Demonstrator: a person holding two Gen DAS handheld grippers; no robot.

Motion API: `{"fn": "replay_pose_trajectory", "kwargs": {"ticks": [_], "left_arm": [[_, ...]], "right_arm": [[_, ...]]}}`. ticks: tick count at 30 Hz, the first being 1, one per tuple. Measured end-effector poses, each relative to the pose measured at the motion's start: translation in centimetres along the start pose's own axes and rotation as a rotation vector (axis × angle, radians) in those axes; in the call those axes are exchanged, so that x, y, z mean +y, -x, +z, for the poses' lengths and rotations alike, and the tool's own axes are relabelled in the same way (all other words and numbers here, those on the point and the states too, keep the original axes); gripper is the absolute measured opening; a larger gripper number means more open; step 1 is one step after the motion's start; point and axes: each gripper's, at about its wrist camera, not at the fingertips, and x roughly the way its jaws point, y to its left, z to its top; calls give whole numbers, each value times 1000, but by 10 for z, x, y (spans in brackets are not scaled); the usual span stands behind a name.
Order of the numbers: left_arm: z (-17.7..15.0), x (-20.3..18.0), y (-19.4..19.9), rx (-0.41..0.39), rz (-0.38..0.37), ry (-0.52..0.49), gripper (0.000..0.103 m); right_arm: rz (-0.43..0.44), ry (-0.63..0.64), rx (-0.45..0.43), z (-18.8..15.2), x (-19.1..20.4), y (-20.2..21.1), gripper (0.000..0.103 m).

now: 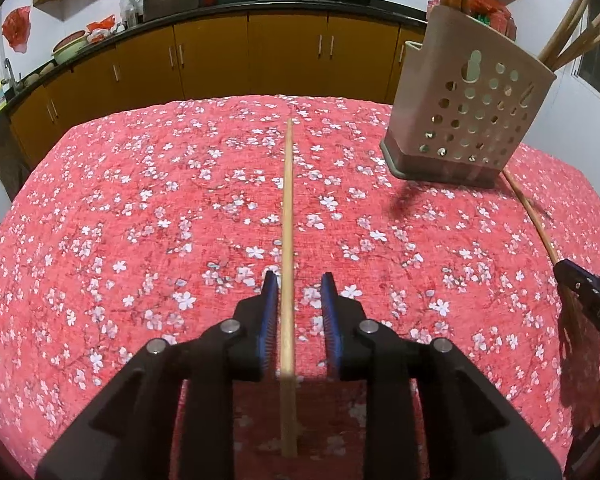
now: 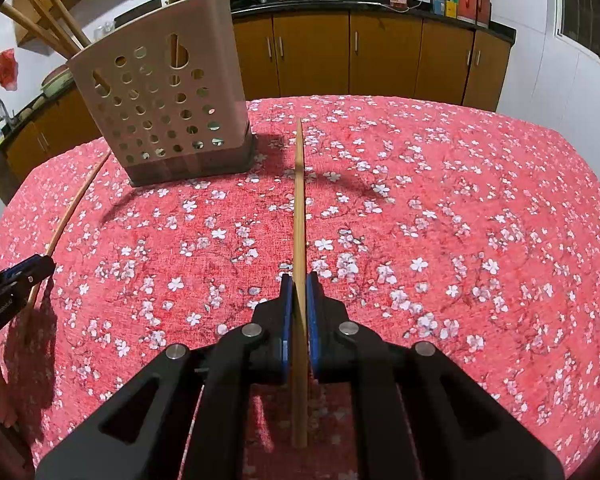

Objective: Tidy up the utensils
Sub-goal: 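Lower the left tool onto a chopstick and close while the right tool grasps the last one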

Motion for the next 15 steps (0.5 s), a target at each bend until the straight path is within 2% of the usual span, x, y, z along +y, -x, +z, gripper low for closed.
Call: {"fn": "replay_pose_trajectory", "kwargs": {"ticks": [15], "left_arm": [[1, 0, -1, 2, -5, 5, 24]], "right_arm": [[1, 1, 0, 1, 0, 0, 9]]}}
